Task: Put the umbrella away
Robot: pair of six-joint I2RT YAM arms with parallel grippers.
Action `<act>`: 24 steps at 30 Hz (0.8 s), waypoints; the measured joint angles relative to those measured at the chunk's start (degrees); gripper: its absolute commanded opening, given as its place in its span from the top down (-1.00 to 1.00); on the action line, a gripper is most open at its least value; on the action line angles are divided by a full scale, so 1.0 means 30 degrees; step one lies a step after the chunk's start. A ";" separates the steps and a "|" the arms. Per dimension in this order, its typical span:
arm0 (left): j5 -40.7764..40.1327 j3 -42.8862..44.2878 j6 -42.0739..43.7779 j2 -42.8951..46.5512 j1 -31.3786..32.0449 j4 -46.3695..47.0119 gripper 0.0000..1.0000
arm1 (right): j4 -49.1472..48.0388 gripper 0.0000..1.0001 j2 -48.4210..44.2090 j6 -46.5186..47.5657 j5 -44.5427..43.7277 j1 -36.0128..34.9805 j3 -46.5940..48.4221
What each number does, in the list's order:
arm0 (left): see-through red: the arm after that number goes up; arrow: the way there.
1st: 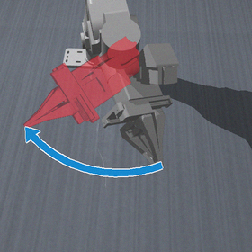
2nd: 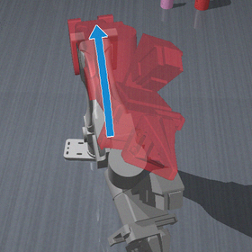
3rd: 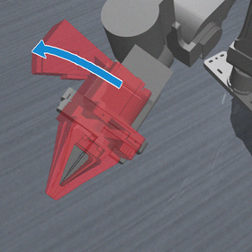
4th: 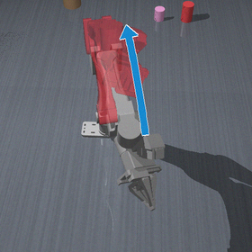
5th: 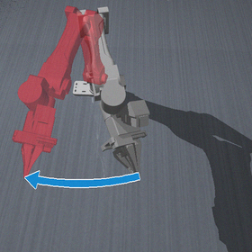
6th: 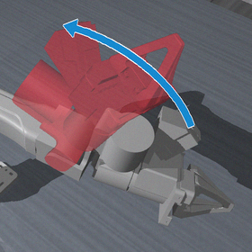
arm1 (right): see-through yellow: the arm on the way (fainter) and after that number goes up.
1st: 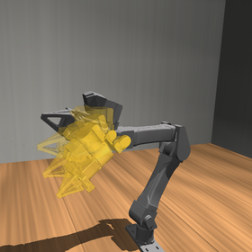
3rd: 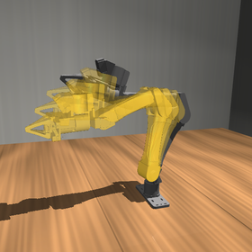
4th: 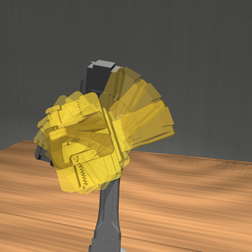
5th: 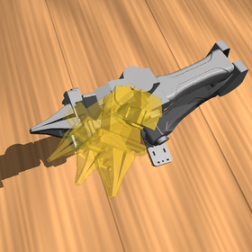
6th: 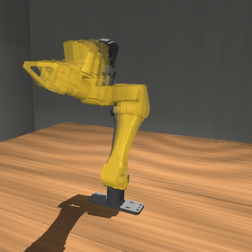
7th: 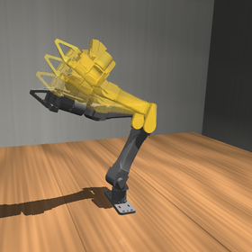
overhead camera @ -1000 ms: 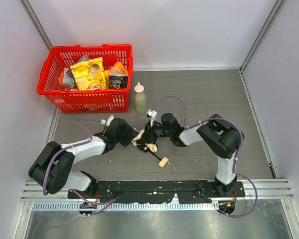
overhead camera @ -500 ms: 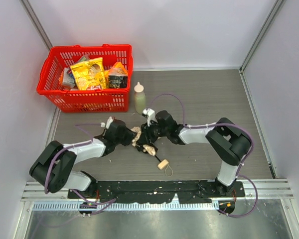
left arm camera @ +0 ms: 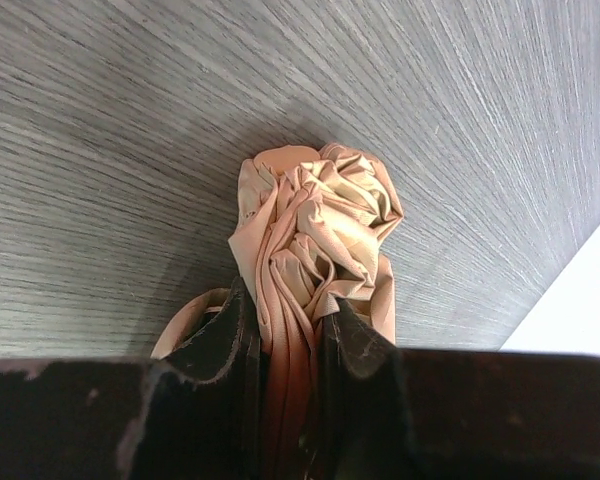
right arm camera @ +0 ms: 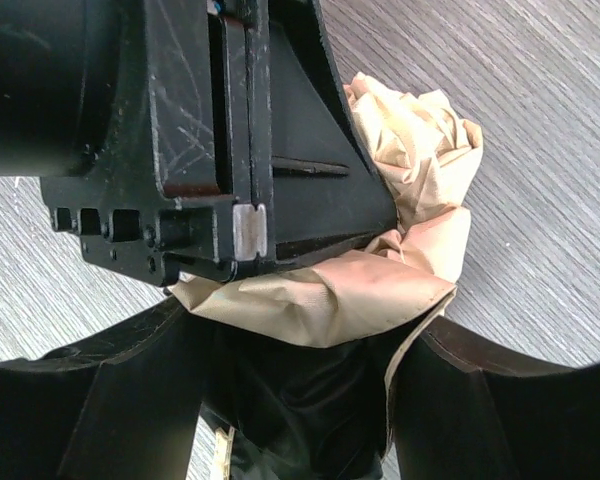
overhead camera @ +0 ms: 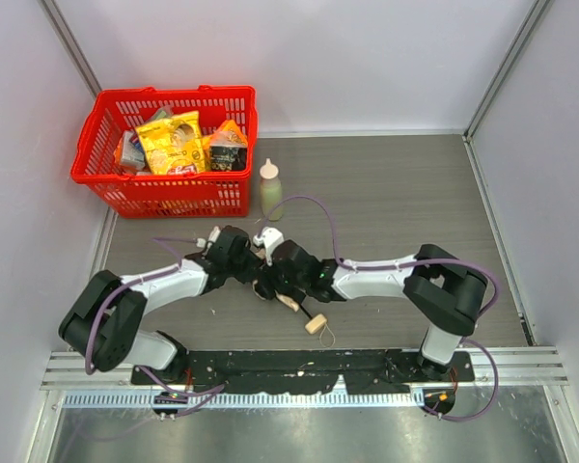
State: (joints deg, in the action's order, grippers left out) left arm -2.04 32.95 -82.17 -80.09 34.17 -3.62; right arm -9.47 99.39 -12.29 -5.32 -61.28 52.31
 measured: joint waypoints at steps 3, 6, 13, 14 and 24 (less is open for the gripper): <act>0.0036 0.0087 -0.0124 0.0000 0.0007 -0.0233 1.00 | -0.0022 -0.45 -0.0015 -0.0248 -0.0189 -0.0087 -0.0022; 0.0087 0.0087 -0.0277 0.0015 0.0036 -0.0313 1.00 | -0.0270 -0.50 -0.0189 -0.0481 -0.0189 -0.0131 -0.0328; 0.0729 0.0153 -0.0532 0.0044 0.0226 -0.0685 1.00 | -0.2055 -0.57 -0.0896 -0.0474 -0.0022 0.0029 -0.2149; 0.0729 0.0153 -0.0532 0.0044 0.0226 -0.0692 1.00 | -0.2404 -0.59 -0.0882 -0.0481 0.0204 0.0233 -0.2310; 0.0495 0.0379 -0.0459 0.0022 0.0015 -0.1115 1.00 | -0.2718 -0.62 0.1239 0.0648 -0.0568 0.0306 -0.0692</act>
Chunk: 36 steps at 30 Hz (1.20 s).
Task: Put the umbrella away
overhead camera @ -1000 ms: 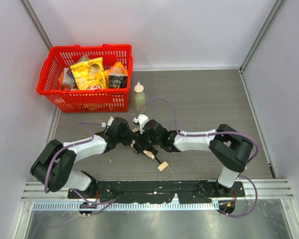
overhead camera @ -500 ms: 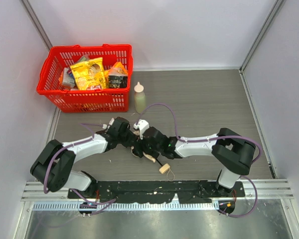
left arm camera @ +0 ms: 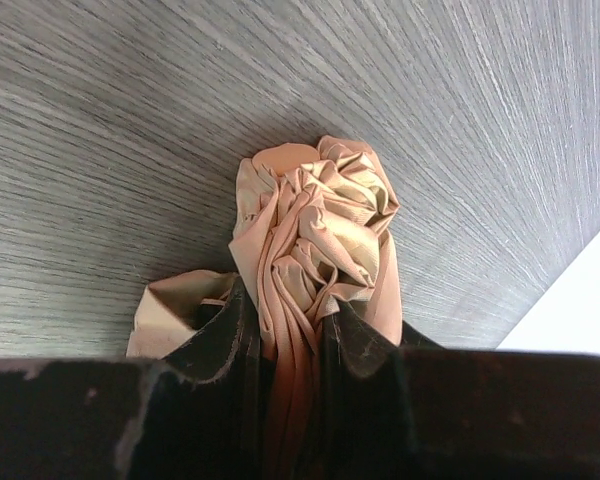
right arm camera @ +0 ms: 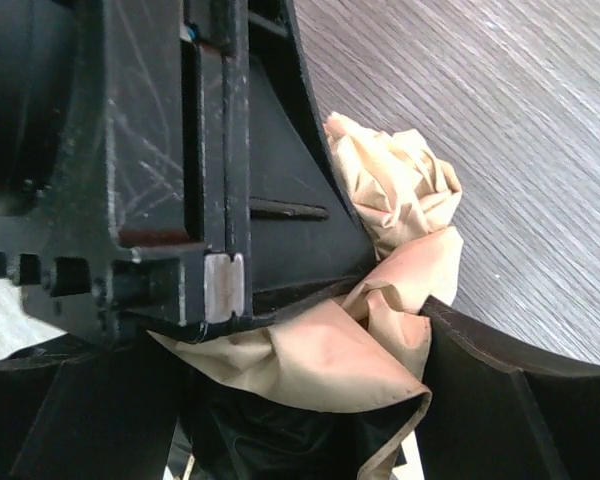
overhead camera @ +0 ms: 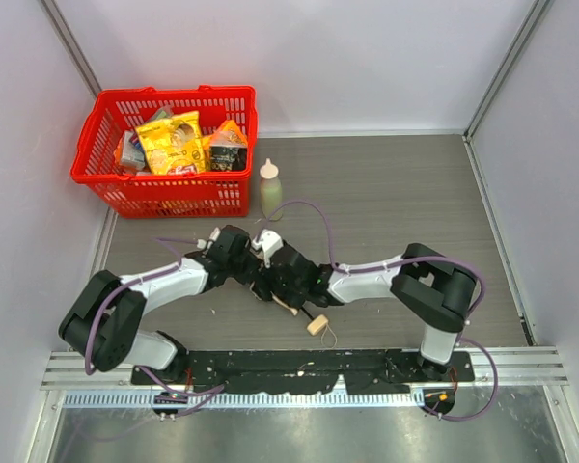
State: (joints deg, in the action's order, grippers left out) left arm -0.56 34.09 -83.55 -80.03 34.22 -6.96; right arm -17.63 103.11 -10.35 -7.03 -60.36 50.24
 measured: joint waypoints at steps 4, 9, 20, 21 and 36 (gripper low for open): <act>0.0007 0.0080 -0.0066 -0.0015 0.0044 -0.0168 1.00 | 0.1530 -0.68 -0.0044 -0.0160 -0.1719 -0.0495 -0.0138; 0.0306 0.0204 -0.0240 -0.0204 0.0219 -0.0175 1.00 | 0.4466 -0.70 -0.2521 -0.0984 -0.0801 -0.0299 -0.1086; 0.0517 0.0495 -0.0707 -0.0277 0.0226 -0.0787 1.00 | 0.5748 -0.69 -0.2565 -0.0889 -0.0255 -0.0080 -0.0976; 0.0561 0.0510 -0.0743 -0.0277 0.0226 -0.0823 1.00 | 0.5362 -0.69 -0.2382 -0.0729 -0.0401 -0.0102 -0.0954; 0.0648 -0.0226 -0.1719 0.0146 0.0262 -0.0168 1.00 | 0.6717 -0.68 -0.3271 -0.0911 -0.0692 -0.0138 -0.0583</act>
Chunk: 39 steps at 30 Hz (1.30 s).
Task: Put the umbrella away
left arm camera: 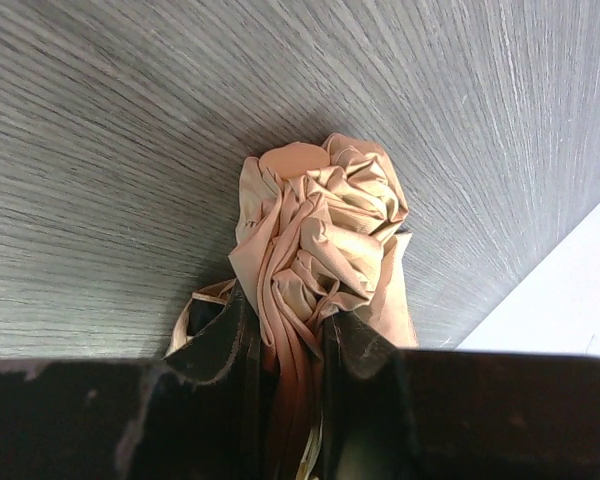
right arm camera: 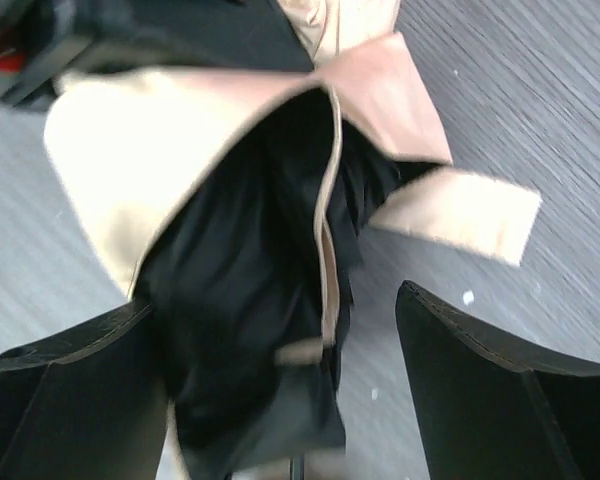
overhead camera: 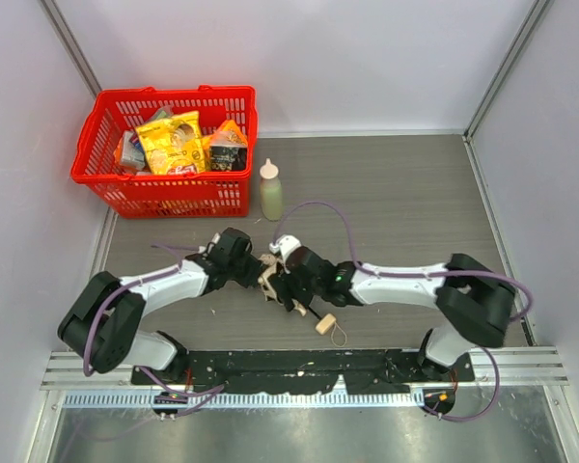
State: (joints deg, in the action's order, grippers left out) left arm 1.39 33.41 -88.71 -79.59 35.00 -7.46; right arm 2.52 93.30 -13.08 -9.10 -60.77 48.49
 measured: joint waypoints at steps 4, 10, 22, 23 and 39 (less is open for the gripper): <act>0.0029 -0.0080 -0.0270 0.0036 0.0007 0.0109 1.00 | 0.1749 -0.68 -0.3759 -0.0867 0.1071 0.0007 -0.0692; 0.0044 -0.0080 -0.0306 0.0066 0.0007 0.0058 1.00 | 0.1902 -0.48 -0.6441 -0.2157 0.1443 0.0015 -0.0699; 0.0058 -0.0073 -0.0335 0.0204 0.0044 -0.0291 1.00 | 0.0976 -0.08 -0.3330 -0.6717 0.1246 -0.0313 0.0423; 0.0058 -0.0066 -0.0335 0.0204 0.0044 -0.0299 1.00 | 0.0772 -0.13 -0.3337 -0.6958 0.1246 -0.0379 0.0423; 0.0146 -0.0015 -0.0386 0.0372 0.0044 -0.0714 1.00 | -0.3541 0.99 -0.0911 -0.8699 0.1319 -0.0546 0.0364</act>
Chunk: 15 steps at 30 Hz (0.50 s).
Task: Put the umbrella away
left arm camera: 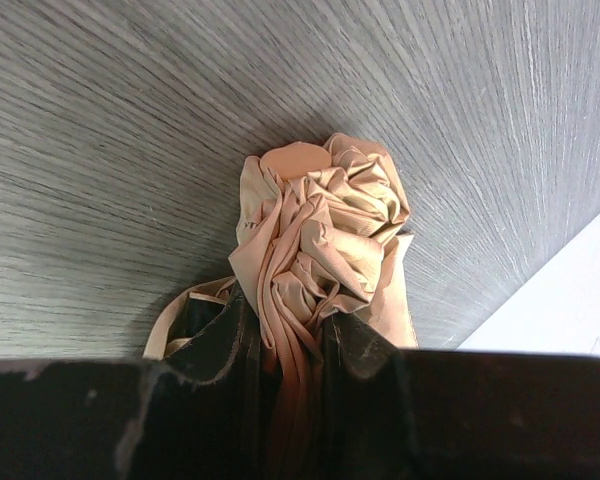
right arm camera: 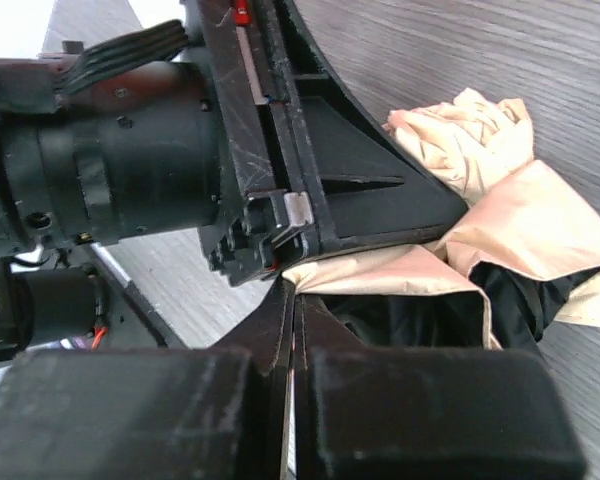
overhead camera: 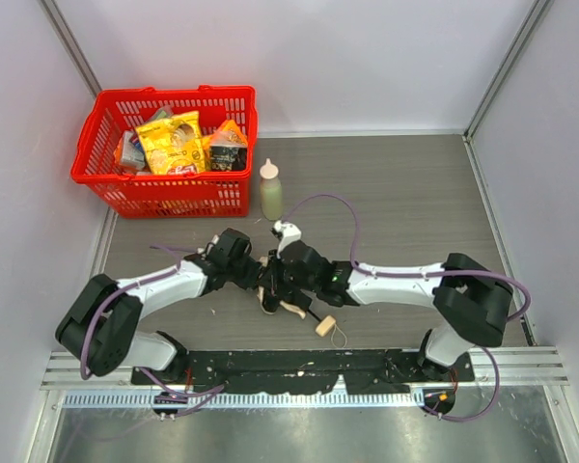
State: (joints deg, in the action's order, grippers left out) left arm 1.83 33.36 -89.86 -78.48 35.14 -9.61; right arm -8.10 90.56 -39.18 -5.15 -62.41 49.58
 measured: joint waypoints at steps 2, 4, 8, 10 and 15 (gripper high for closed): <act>0.0007 0.0000 0.0007 0.0095 0.0000 -0.0160 1.00 | -0.0962 0.99 0.0073 -0.0328 0.0707 0.0233 -0.0182; -0.0007 -0.0087 0.0000 0.0270 -0.0015 -0.0277 1.00 | -0.2630 0.99 -0.0029 -0.0605 0.1698 0.0612 -0.1035; 0.0146 -0.0277 -0.0051 0.0474 -0.0015 -0.0313 1.00 | -0.7766 0.99 0.0109 -0.1661 0.5136 0.2637 -0.3730; 0.0168 -0.0284 -0.0080 0.0474 -0.0015 -0.0299 1.00 | -0.9981 0.99 0.0845 -0.2127 0.6659 0.3708 -0.4466; 0.0197 -0.0350 -0.0153 0.0525 -0.0015 -0.0277 1.00 | -1.0280 0.71 0.1188 -0.1909 0.7665 0.4029 -0.4568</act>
State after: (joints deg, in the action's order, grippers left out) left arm 2.42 32.32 -90.32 -76.90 35.09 -10.44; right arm -38.94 94.13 -44.91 17.85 -50.33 35.88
